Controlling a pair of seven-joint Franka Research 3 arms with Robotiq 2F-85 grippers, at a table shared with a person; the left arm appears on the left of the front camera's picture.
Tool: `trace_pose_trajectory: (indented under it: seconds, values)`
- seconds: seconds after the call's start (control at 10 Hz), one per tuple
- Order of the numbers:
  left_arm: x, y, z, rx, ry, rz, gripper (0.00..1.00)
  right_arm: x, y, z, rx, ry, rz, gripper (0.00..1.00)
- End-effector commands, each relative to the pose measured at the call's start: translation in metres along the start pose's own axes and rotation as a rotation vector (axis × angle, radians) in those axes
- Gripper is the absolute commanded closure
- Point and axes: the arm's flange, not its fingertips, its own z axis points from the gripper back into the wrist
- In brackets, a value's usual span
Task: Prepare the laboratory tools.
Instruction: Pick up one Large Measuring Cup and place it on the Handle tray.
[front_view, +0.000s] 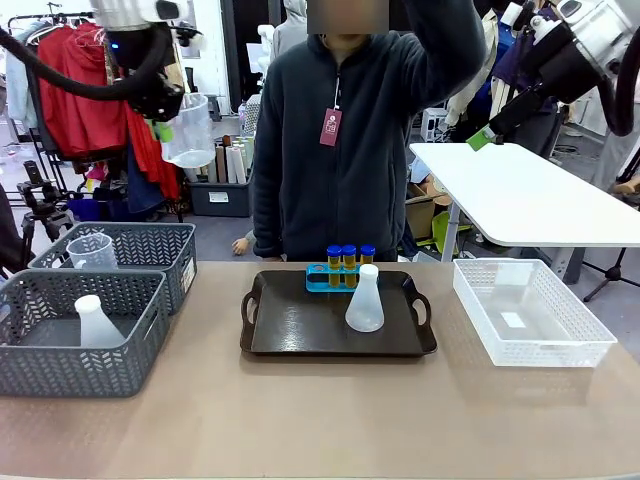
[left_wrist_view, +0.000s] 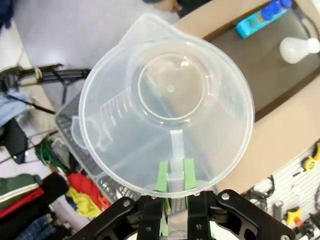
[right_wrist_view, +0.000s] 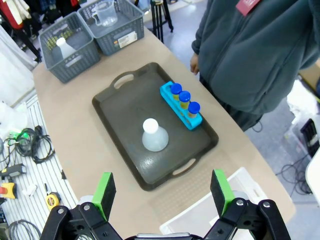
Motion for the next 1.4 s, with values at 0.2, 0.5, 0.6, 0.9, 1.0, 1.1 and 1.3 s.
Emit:
trace_pose_trajectory:
  seconds: [0.2,0.5,0.6,0.9,1.0,1.1,1.3]
  values:
    - [0.022,-0.048,-0.026,-0.007,0.016,-0.201,1.00,0.001,0.001,0.002,0.002,-0.004,0.005,0.00]
    - [0.038,-0.091,-0.060,-0.039,0.027,-0.314,1.00,0.001,0.001,0.002,0.002,-0.004,0.005,0.00]
    - [0.042,-0.100,-0.073,-0.043,0.052,-0.342,1.00,0.001,0.001,0.002,0.002,-0.004,0.005,0.00]
    - [0.047,-0.126,-0.114,-0.035,0.107,-0.392,1.00,0.001,0.001,0.002,0.002,-0.004,0.005,0.00]
    - [0.048,-0.134,-0.131,-0.051,0.145,-0.416,1.00,0.001,0.001,0.002,0.002,-0.004,0.005,0.00]
    - [0.047,-0.142,-0.144,-0.066,0.165,-0.431,1.00,0.001,0.001,0.002,0.002,-0.004,0.005,0.00]
    - [0.044,-0.153,-0.162,-0.094,0.194,-0.441,1.00,0.001,0.001,0.002,0.002,-0.004,0.005,0.00]
